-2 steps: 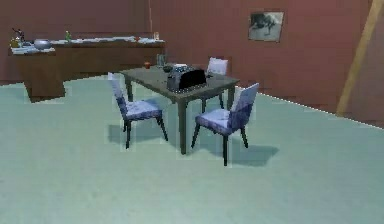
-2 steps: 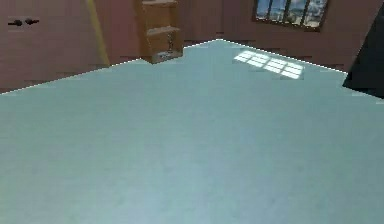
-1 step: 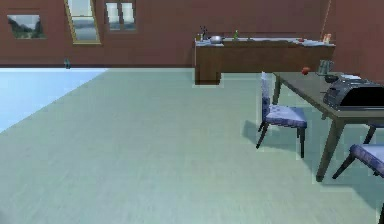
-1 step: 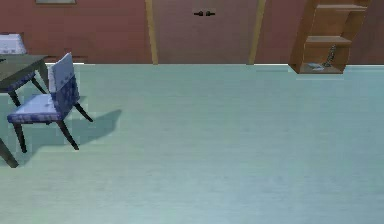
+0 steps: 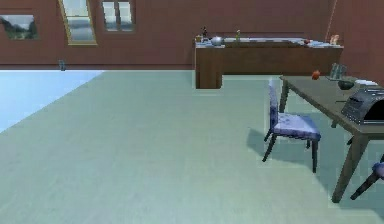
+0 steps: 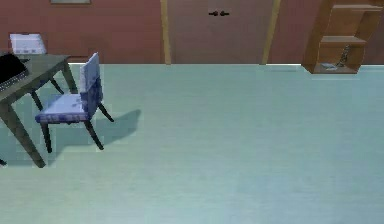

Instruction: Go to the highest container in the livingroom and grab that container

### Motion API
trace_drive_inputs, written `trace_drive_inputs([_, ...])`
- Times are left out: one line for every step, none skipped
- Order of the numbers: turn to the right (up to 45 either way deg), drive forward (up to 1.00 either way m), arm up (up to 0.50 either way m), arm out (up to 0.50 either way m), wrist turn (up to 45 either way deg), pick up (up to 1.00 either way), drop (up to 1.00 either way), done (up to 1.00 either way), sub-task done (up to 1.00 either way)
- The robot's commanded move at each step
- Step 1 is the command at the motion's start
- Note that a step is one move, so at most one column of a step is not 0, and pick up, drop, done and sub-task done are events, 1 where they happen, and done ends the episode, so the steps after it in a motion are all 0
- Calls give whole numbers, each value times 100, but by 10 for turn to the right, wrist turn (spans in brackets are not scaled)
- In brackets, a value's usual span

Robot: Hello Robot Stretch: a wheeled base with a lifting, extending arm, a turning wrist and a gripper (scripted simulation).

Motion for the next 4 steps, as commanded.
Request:
trace_drive_inputs([-390, 0, 0, 0, 0, 0, 0, 0, 0])
trace_drive_inputs([0, 100, 0, 0, 0, 0, 0, 0, 0])
trace_drive_inputs([0, 75, 0, 0, 0, 0, 0, 0, 0])
trace_drive_inputs([-90, 0, 0, 0, 0, 0, 0, 0, 0])
